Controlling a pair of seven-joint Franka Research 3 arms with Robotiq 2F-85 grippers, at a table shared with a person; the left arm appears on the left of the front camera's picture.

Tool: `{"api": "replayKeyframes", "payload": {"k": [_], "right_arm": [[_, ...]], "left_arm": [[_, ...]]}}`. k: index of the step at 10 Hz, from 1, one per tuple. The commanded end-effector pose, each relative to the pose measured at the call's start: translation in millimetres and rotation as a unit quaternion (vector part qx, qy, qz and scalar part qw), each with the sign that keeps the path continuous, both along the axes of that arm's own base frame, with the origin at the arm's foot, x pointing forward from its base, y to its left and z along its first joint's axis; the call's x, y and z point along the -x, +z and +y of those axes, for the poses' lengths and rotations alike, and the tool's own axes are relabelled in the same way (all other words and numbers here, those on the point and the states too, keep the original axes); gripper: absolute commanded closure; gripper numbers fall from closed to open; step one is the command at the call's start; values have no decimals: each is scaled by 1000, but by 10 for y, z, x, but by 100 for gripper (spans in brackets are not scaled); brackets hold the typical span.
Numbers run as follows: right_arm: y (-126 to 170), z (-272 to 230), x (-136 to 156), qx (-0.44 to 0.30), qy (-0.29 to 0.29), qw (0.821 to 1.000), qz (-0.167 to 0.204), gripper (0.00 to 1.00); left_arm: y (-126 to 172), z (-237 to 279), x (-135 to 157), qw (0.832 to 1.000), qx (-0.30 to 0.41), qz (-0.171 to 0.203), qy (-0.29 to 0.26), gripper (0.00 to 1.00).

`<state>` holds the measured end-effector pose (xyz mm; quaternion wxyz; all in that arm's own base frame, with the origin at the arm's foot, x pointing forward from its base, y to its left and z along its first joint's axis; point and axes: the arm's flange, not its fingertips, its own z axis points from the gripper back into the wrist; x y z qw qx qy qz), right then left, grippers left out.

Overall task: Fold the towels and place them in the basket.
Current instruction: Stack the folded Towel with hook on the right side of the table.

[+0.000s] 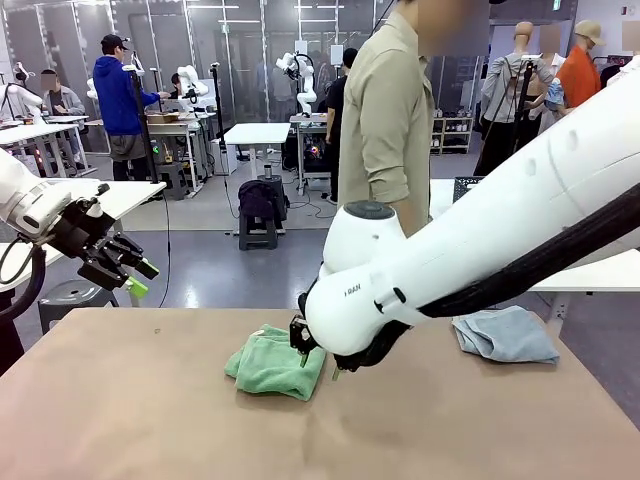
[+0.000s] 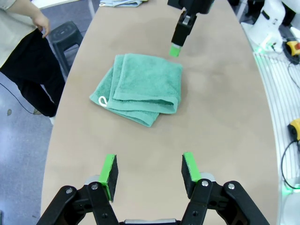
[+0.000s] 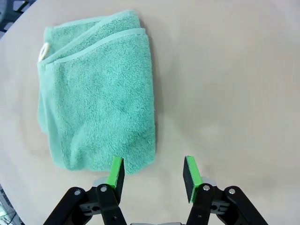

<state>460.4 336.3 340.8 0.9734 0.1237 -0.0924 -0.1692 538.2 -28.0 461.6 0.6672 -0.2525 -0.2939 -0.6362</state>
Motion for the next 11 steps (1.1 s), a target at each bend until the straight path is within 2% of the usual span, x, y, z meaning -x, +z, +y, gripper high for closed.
{"api": "replayKeyframes", "payload": {"k": [1, 3, 5, 11], "right_arm": [[-173, 165, -53, -23, -40, 998, -29, 35], [-310, 200, -127, -9, -78, 996, -45, 35], [-327, 198, -172, 5, -97, 994, -56, 35], [-418, 246, -338, -5, -96, 994, -54, 35]], "left_arm": [[21, 8, 25, 1000, 1, -1, 0, 30], [21, 8, 25, 1000, 1, -1, 0, 30], [21, 8, 25, 1000, 1, -1, 0, 30], [21, 8, 25, 1000, 1, -1, 0, 30]]}}
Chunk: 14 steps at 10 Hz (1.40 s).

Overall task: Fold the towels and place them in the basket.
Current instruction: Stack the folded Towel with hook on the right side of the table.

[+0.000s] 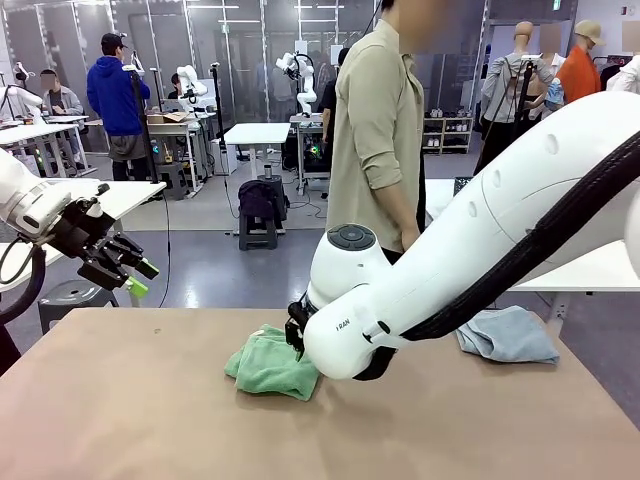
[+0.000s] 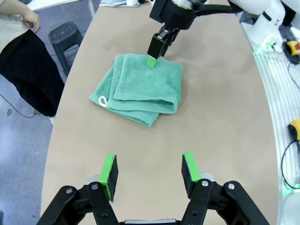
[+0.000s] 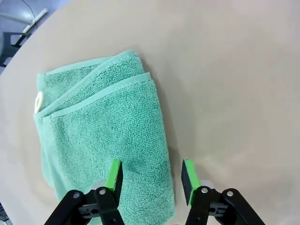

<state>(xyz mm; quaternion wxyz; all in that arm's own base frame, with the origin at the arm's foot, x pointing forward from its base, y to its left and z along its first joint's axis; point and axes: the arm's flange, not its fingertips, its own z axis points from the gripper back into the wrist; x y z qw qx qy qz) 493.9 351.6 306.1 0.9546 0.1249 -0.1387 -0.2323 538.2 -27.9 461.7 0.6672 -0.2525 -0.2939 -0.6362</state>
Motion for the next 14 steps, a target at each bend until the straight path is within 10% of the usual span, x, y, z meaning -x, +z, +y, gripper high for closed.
{"api": "replayKeyframes", "payload": {"k": [1, 5, 6, 7, 8, 9, 14], "right_arm": [[-83, 90, -12, -1, -20, 1000, -17, 35], [-84, 76, -20, -3, 0, 999, -35, 75], [-95, 70, -26, 0, 0, 999, -35, 60], [-103, 67, -29, 3, 2, 999, -34, 95], [-113, 67, -32, 5, 4, 999, -33, 80], [-122, 67, -43, 7, 4, 1000, -30, 100], [-68, 17, -50, 8, 16, 1000, -10, 100]], "left_arm": [[21, 7, 25, 1000, 1, -1, 0, 30], [21, 7, 25, 1000, 1, -1, 0, 30], [21, 7, 25, 1000, 1, -1, 0, 30], [21, 7, 25, 1000, 1, -1, 0, 30], [21, 7, 25, 1000, 1, -1, 0, 30], [21, 7, 25, 1000, 1, -1, 0, 30], [21, 7, 25, 1000, 1, -1, 0, 30]]}}
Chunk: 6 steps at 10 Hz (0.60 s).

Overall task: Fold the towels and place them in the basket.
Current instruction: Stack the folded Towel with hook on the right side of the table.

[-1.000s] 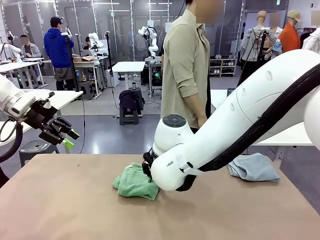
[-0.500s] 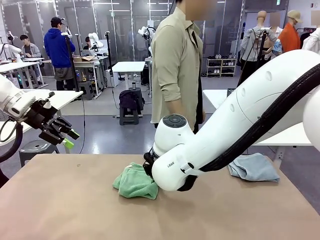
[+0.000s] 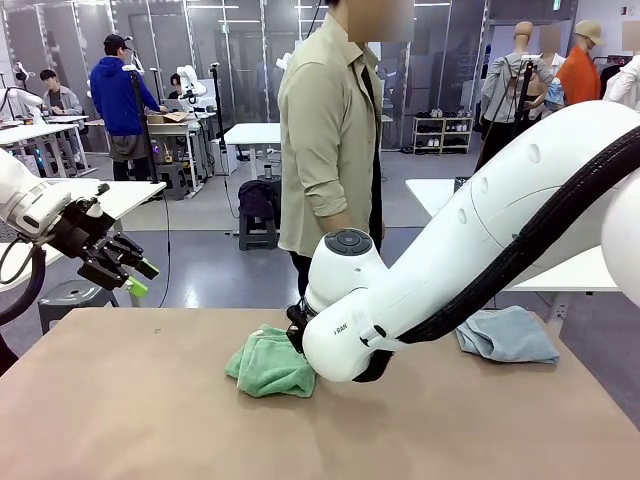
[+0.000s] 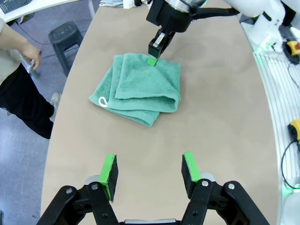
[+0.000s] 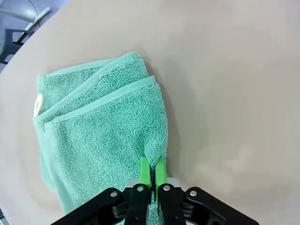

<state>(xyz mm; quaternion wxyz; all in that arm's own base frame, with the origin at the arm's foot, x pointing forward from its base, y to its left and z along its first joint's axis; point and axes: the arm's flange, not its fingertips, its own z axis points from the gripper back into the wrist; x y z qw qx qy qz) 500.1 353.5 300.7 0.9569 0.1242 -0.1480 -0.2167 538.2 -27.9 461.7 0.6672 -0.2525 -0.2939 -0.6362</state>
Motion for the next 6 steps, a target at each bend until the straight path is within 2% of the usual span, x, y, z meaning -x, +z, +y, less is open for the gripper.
{"api": "replayKeyframes", "payload": {"k": [1, 6], "right_arm": [[-14, -2, 11, 3, 2, 1000, 0, 100], [-14, -2, 11, 3, 2, 1000, 0, 100]], "left_arm": [[21, 7, 25, 1000, 1, -1, 0, 30], [21, 7, 25, 1000, 1, -1, 0, 30]]}}
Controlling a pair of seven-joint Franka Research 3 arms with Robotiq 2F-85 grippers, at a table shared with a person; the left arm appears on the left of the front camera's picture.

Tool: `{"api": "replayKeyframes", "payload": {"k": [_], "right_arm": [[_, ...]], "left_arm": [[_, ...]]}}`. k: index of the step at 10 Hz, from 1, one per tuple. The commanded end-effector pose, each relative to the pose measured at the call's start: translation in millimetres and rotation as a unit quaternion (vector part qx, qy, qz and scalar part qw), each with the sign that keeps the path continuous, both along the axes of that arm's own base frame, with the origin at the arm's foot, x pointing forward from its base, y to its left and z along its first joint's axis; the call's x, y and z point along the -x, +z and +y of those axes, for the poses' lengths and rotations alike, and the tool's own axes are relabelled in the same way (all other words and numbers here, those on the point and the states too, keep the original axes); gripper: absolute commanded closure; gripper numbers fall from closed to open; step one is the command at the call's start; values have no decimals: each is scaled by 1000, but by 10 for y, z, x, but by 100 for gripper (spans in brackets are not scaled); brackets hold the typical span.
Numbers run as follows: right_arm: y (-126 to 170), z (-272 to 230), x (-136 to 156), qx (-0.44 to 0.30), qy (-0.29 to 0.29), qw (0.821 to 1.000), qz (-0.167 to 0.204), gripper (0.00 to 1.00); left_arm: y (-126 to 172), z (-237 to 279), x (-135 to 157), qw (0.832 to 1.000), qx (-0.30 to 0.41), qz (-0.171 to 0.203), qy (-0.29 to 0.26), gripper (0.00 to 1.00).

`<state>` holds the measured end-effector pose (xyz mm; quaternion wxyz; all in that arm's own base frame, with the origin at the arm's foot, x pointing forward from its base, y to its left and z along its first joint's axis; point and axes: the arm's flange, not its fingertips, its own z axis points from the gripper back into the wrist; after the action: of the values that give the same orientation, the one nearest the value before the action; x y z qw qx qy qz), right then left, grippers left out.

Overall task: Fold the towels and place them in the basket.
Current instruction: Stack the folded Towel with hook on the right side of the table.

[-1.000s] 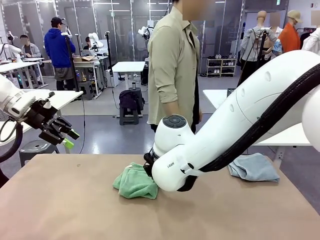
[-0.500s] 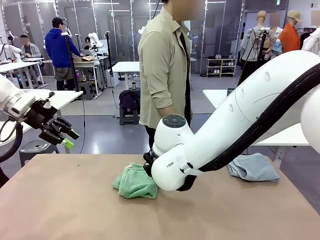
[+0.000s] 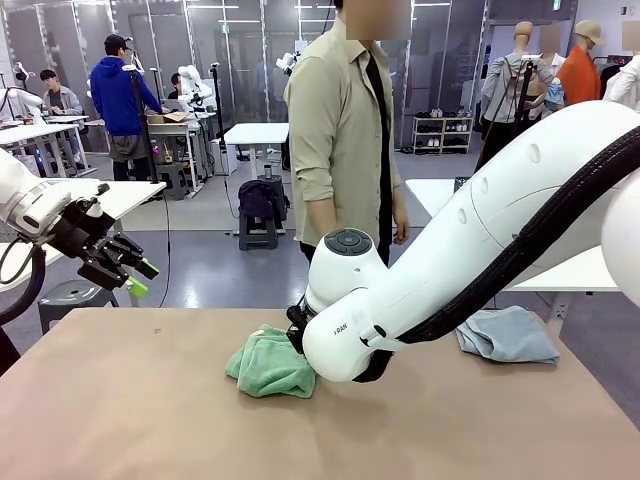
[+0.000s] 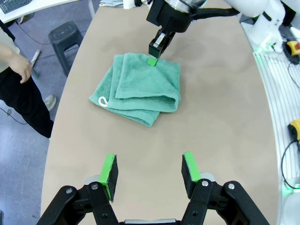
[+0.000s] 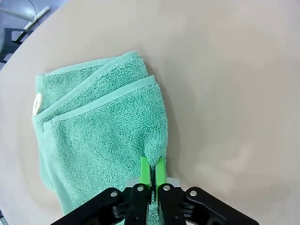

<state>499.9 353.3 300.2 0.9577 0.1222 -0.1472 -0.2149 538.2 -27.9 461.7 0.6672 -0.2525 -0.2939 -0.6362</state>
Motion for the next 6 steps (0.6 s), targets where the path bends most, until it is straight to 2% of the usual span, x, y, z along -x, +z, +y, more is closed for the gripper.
{"api": "replayKeyframes", "payload": {"k": [1, 2, 4, 6], "right_arm": [[-9, 0, 10, 1, 0, 1000, -1, 100], [0, 0, 0, 0, 0, 1000, 0, 95], [137, -247, -17, -47, 73, 993, -75, 95], [340, -619, -132, -97, 112, 983, -105, 95]], "left_arm": [[21, 7, 25, 1000, 1, -1, 0, 30], [21, 7, 25, 1000, 1, -1, 0, 30], [21, 7, 25, 1000, 1, -1, 0, 30], [21, 7, 25, 1000, 1, -1, 0, 30]]}}
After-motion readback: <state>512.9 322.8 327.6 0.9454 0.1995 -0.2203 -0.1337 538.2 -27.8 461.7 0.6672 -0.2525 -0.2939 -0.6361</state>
